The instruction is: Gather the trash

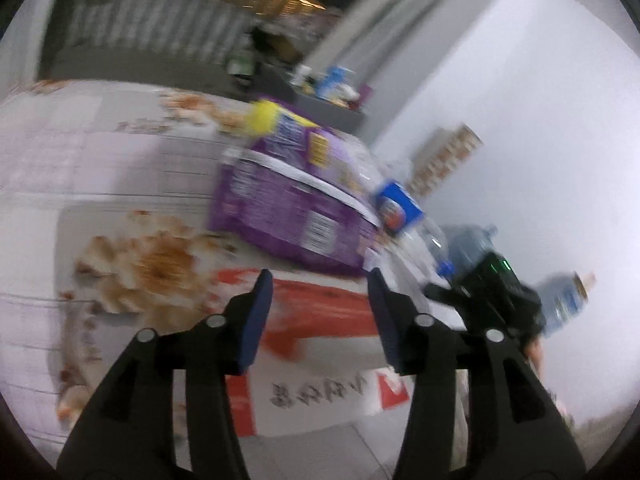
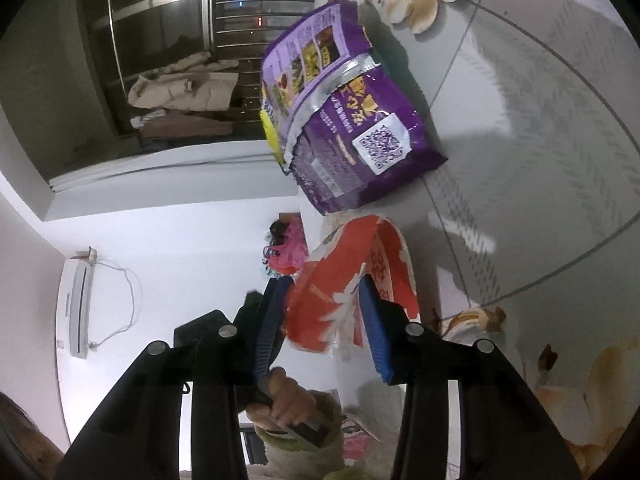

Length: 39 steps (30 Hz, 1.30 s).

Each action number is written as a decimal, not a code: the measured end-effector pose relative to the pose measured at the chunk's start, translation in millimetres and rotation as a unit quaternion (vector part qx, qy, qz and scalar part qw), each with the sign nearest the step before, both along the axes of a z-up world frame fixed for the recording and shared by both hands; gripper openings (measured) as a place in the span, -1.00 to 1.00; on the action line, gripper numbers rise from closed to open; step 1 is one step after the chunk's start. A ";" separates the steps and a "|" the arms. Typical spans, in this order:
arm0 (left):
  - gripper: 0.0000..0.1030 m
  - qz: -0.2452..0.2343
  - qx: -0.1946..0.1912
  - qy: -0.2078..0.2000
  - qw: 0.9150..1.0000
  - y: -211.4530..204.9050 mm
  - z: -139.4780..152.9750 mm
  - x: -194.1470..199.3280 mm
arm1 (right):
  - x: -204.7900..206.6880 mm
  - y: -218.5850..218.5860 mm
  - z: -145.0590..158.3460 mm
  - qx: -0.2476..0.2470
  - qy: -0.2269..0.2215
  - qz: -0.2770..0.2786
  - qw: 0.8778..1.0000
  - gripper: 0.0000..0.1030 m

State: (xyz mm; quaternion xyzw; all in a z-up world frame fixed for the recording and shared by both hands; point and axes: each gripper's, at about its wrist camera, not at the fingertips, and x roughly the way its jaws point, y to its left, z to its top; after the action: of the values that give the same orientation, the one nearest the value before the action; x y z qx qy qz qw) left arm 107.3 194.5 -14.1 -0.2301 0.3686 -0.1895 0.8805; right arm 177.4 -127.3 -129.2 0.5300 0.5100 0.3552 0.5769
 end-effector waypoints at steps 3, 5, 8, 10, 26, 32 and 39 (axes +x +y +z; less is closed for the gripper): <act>-0.09 0.038 -0.006 0.036 0.999 15.1 -8.5 11.9 | 1.7 2.6 -3.2 -0.005 0.004 0.003 1.000 -0.21; -0.10 0.044 -0.017 0.056 0.997 20.7 -15.5 17.9 | 2.5 4.6 -6.1 -0.007 0.009 0.004 1.000 -0.21; -0.12 0.040 -0.015 0.082 0.996 17.8 -25.5 27.2 | 4.3 5.5 -15.4 -0.010 0.025 0.000 1.000 -0.21; -0.12 0.040 -0.005 0.084 0.996 20.0 -30.9 28.2 | 6.3 6.4 -18.7 -0.016 0.035 -0.002 0.999 -0.21; -0.25 0.010 -0.001 0.089 0.996 10.5 -42.6 20.2 | 9.6 32.0 -0.3 -0.104 0.016 0.012 0.994 -0.37; -0.25 -0.042 0.003 0.068 0.997 -12.8 -26.9 4.8 | -17.9 -0.2 14.0 -0.093 -0.020 -0.003 0.995 -0.43; -0.28 -0.123 0.000 0.033 0.992 -64.9 -0.9 -6.1 | -68.6 -65.0 38.1 -0.067 -0.057 -0.061 0.994 -0.49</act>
State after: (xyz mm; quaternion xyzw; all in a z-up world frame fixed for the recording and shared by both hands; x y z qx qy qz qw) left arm 101.2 129.5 -15.1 -0.1892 0.4233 -0.2882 0.8379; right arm 108.8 -192.3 -91.1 0.4987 0.4658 0.3142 0.6600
